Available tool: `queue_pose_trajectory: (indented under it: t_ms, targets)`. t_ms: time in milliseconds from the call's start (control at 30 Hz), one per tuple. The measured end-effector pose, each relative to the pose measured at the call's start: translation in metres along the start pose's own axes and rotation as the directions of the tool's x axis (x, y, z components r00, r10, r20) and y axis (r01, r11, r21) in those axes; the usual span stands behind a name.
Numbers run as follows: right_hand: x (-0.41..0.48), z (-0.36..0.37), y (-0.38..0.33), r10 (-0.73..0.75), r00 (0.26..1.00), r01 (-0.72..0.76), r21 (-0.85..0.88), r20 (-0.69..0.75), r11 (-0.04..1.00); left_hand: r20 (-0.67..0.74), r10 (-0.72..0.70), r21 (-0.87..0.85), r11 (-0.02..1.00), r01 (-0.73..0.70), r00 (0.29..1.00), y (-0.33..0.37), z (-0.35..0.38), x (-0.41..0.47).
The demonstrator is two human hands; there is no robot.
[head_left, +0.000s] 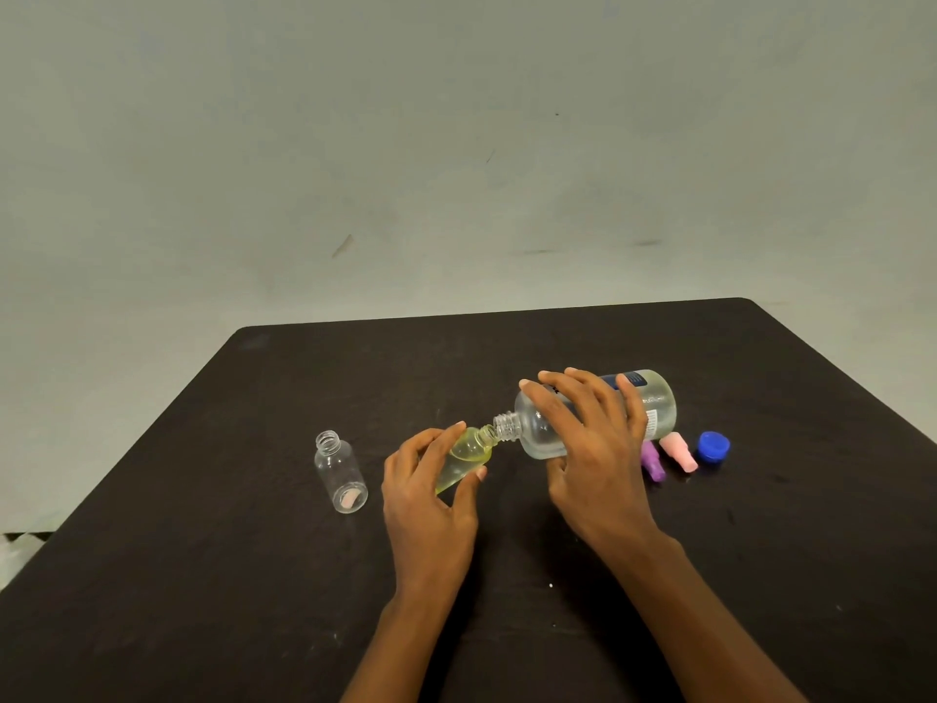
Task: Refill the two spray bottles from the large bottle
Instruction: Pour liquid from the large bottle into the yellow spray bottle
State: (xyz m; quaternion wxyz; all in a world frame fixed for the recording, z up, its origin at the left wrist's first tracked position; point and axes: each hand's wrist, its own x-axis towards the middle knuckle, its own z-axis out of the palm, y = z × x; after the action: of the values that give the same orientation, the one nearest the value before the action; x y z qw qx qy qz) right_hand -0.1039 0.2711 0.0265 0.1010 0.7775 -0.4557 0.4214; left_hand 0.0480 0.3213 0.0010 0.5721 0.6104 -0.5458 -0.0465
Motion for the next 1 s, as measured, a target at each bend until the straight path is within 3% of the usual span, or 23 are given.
queue_pose_trajectory:
  t_ms: [1000]
  targets:
    - [0.0003,-0.0015,-0.0007,-0.006,1.0,0.006,-0.003,-0.002,1.0,0.008,-0.02,-0.031,0.999,0.021,1.0,0.0006,-0.0004,-0.0005]
